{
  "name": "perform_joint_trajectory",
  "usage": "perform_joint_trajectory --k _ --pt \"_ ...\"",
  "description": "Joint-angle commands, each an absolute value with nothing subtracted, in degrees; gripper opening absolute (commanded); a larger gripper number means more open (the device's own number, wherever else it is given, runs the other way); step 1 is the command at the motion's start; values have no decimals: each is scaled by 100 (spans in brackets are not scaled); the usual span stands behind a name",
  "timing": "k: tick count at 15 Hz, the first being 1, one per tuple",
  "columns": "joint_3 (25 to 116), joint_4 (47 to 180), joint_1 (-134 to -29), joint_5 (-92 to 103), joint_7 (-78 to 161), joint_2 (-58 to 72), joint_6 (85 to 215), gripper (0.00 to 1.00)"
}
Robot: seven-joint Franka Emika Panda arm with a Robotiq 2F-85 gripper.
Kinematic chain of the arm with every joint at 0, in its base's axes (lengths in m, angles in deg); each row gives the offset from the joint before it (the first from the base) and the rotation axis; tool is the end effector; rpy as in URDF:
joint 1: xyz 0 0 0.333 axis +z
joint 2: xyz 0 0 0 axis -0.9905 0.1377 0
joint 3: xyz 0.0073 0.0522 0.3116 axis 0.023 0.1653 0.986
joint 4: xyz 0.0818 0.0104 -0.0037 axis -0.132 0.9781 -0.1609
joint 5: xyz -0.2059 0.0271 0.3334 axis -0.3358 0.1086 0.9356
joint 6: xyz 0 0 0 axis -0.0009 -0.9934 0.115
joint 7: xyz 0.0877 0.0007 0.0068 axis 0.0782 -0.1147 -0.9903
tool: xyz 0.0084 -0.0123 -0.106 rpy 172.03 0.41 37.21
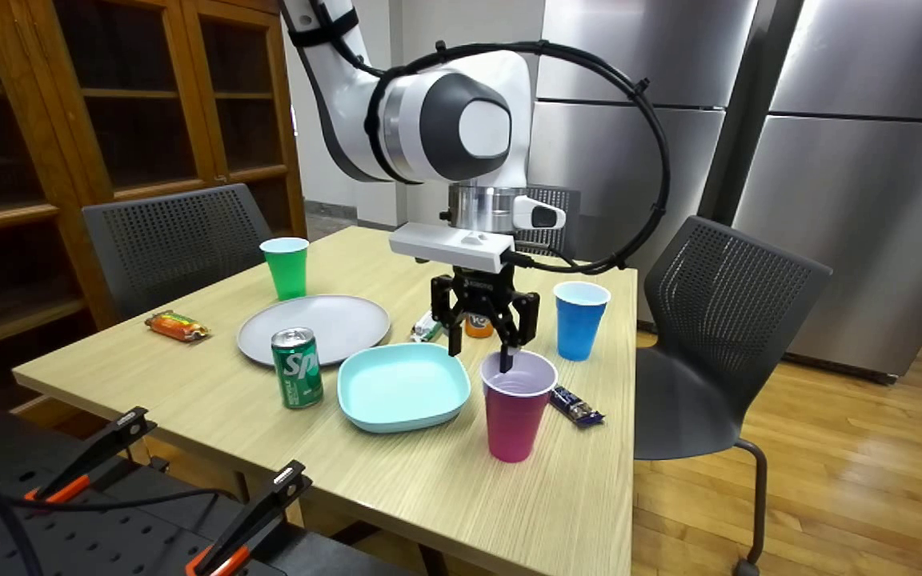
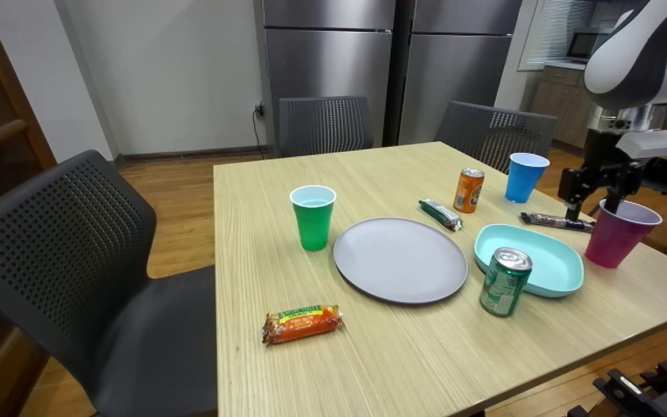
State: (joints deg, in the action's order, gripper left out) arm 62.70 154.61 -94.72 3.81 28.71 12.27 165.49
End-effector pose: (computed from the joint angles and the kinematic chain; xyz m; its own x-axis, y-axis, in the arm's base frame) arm 0.4616 -0.2145 0.1706 0.9732 -0.2071 -0.1003 -0.1978 -0.9756 0.0948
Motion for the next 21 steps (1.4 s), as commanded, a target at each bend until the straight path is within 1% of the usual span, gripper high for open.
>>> perform_joint_trajectory --k 1,6,7,8,10,11,12,13,21 --pt "6423 15434 -9643 532 2651 1256 16639 51" --pt "6442 15381 -9655 580 2654 1305 16634 11" --pt "6437 15363 -9656 590 2667 1316 16620 5" --pt "6438 15357 -9660 604 2668 1321 16614 0" --pt "6426 15335 -9667 605 2679 1317 16619 0" --pt "6419 15314 -9676 603 2688 1309 16616 2" --pt "6418 15320 -9689 592 2668 1293 16607 0" --pt "6397 15326 -9687 568 2694 1266 16587 0" --pt "5956 15546 -9313 -115 3274 796 16419 1"
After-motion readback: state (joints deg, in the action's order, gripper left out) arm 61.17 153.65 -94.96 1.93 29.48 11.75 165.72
